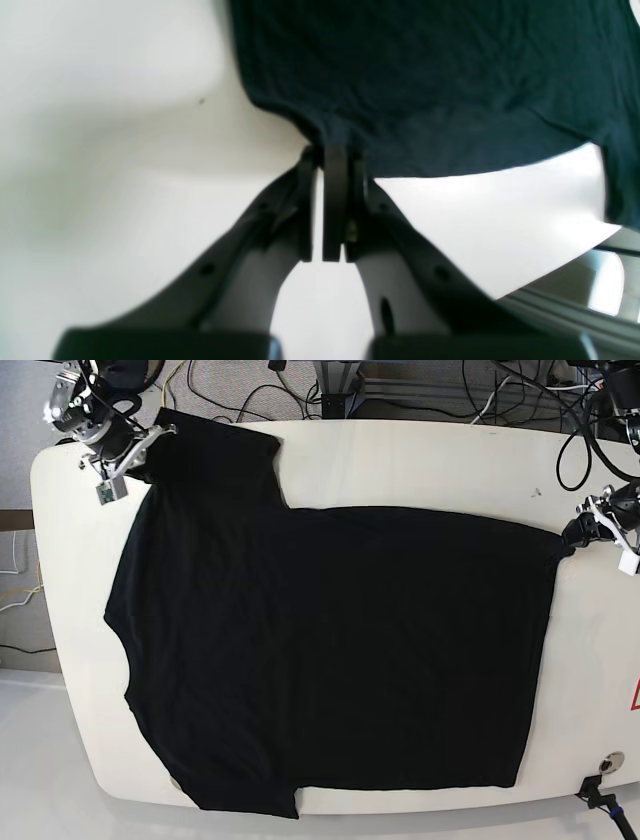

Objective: Fold the T-shirt properly
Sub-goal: 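Pull the shirt toward the robot base with both grippers, then hold both shirt edges and spread them apart to flatten the shirt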

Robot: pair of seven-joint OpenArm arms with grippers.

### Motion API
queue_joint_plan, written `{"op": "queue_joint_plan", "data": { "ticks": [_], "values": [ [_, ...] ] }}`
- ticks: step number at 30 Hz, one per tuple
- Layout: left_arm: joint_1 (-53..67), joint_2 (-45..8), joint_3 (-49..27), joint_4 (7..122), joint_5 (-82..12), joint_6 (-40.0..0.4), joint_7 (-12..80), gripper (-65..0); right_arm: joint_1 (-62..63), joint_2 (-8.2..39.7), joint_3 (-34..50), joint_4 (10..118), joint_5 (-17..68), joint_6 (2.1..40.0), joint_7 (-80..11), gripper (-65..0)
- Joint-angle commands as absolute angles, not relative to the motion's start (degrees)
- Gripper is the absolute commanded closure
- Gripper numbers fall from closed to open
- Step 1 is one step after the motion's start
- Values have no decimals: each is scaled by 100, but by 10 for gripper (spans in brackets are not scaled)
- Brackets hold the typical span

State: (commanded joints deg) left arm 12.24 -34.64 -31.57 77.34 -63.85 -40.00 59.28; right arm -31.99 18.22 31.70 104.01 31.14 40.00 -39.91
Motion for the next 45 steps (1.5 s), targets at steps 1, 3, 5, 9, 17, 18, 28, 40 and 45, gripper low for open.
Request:
{"op": "queue_joint_plan", "data": {
  "ticks": [1,3,5,9,17,18,28,40,45],
  "values": [
    [1298,-3464,-3219,7815,-6419,-4000,5917,0,-3325,1857,3238,10517,3112,4000,-3999,0],
    [1477,-3470,-3312,7971,-6460,-4000,5930,0,-3536,1912,3372,10751,3122,4000,-3993,0],
    [1670,-3470,-3418,8155,-6488,-4000,5928,0,-3757,1994,3468,10928,3162,4000,-3999,0],
    [2122,-3456,-3586,8481,-6584,-4000,5928,0,-4142,2096,3678,11173,3187,4000,-4001,0],
    [2431,-3364,-3694,8557,-6715,-4000,5844,0,-4036,2116,3681,11082,3216,4000,-3950,0],
    [2499,-3348,-3740,8591,-6730,-4000,5858,0,-4036,2120,3703,11072,3243,4000,-3937,0],
    [2876,-3158,-4326,9178,-6794,-4000,5747,0,-4015,2193,3866,11096,3283,4000,-3874,0],
    [2747,-2897,-4189,9235,-6598,-3916,5780,-15,-3424,1886,3714,11046,3222,3996,-3908,-14],
    [2747,-2897,-4198,9244,-6607,-3916,5780,-15,-3424,1868,3714,11125,3231,3996,-3925,-14]
  ]
}}
